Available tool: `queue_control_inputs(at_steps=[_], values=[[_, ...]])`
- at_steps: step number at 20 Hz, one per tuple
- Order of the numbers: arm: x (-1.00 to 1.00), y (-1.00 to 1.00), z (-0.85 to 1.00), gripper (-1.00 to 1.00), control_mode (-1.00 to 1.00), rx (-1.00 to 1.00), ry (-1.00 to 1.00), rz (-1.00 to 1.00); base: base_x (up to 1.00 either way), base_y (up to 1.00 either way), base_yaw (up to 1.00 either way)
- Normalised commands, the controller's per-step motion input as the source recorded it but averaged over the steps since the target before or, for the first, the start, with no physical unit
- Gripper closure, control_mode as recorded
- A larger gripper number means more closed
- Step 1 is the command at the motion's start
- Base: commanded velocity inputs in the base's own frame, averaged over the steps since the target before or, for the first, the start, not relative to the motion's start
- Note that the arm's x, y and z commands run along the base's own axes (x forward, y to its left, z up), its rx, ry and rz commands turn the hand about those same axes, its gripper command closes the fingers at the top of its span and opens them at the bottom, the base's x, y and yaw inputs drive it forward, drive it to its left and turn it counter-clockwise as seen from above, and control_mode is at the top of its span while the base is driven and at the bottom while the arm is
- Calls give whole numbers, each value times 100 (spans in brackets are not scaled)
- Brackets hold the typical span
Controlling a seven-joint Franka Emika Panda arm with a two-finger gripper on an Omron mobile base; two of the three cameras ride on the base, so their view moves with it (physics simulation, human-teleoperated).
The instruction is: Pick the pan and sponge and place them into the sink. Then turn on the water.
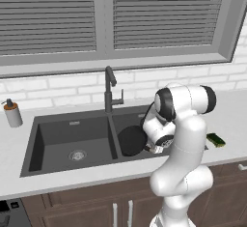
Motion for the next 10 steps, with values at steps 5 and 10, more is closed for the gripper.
queue_control_inputs(at_steps=[5, 10], values=[[2, 0, 0, -100, -100, 0, 0, 1, 0, 0, 0], [0, 0, 6, -100, -100, 0, 0, 0, 0, 0, 0]])
